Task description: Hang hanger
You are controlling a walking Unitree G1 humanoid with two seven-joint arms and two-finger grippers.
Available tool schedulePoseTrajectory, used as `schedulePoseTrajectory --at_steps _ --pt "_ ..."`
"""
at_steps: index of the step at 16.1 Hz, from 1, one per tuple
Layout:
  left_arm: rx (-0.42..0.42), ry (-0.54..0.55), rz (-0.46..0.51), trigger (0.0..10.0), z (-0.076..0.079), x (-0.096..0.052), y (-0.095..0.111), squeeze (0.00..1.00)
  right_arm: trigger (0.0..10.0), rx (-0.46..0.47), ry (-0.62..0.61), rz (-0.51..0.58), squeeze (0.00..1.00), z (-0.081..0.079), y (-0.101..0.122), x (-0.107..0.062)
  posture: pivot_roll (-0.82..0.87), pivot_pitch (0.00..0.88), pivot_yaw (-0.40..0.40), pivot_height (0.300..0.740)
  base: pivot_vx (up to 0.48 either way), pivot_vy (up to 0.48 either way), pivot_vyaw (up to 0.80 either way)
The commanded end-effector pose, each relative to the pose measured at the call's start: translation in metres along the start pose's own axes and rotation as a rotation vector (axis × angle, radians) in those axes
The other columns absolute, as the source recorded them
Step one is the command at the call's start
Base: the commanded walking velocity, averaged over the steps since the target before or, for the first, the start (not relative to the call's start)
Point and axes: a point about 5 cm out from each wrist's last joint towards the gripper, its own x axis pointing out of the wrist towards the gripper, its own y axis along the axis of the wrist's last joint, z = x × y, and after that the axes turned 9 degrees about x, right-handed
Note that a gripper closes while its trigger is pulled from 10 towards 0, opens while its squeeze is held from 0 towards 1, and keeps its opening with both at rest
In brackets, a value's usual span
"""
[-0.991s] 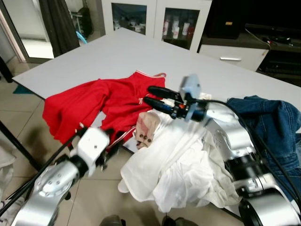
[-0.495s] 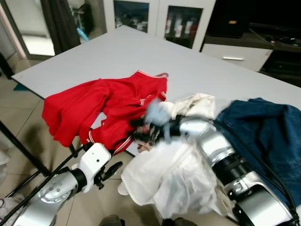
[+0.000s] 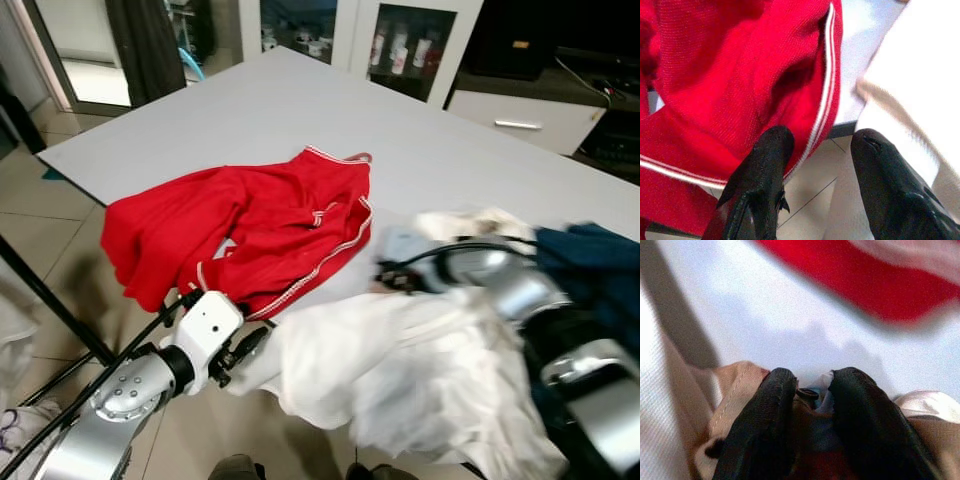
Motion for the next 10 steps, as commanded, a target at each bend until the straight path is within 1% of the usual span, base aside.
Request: schedulePoseTrajectory --at_steps 1,2,3,5,6,7,8,9,10 --pt "0.021 -0.006 0.016 10.0 0.002 0.002 0.006 0.00 10.0 0.059 0.004 -0.126 0.00 0.003 -0.033 -0.013 0.10 0.075 -0.071 0.740 0.000 0.000 0.00" --pt "0.024 -0.008 0.019 10.0 0.002 0.003 0.007 0.00 10.0 0.051 0.029 -0.166 0.00 0.004 -0.044 -0.022 0.10 0.075 -0.070 0.740 0.000 0.000 0.00" --pt "0.026 -0.008 0.026 10.0 0.001 0.004 0.008 0.00 10.0 0.060 0.072 -0.215 0.00 0.003 -0.061 -0.034 0.09 0.076 -0.071 0.740 0.000 0.000 0.00" --pt "0.029 -0.005 0.031 10.0 0.000 0.004 0.010 0.00 10.0 0.112 0.112 -0.268 0.00 0.002 -0.086 -0.051 0.09 0.079 -0.070 0.740 0.000 0.000 0.00" --pt "0.029 -0.004 0.032 10.0 -0.001 0.004 0.009 0.00 10.0 0.127 0.106 -0.283 0.00 0.003 -0.092 -0.055 0.09 0.079 -0.070 0.740 0.000 0.000 0.00" --pt "0.031 -0.004 0.032 10.0 -0.001 0.005 0.009 0.00 10.0 0.142 -0.006 -0.310 0.00 0.013 -0.103 -0.064 0.09 0.079 -0.070 0.740 0.000 0.000 0.00" --pt "0.032 -0.008 0.033 10.0 0.000 0.005 0.009 0.00 10.0 0.154 -0.156 -0.249 0.00 0.028 -0.091 -0.065 0.09 0.079 -0.070 0.740 0.000 0.000 0.00" --pt "0.034 -0.013 0.038 10.0 0.002 0.007 0.010 0.00 10.0 0.158 -0.251 -0.118 0.00 0.042 -0.068 -0.063 0.09 0.079 -0.070 0.740 0.000 0.000 0.00" --pt "0.035 -0.013 0.045 10.0 0.002 0.008 0.011 0.00 10.0 0.154 -0.267 0.015 0.00 0.048 -0.045 -0.062 0.08 0.081 -0.062 0.740 0.000 0.000 0.00"
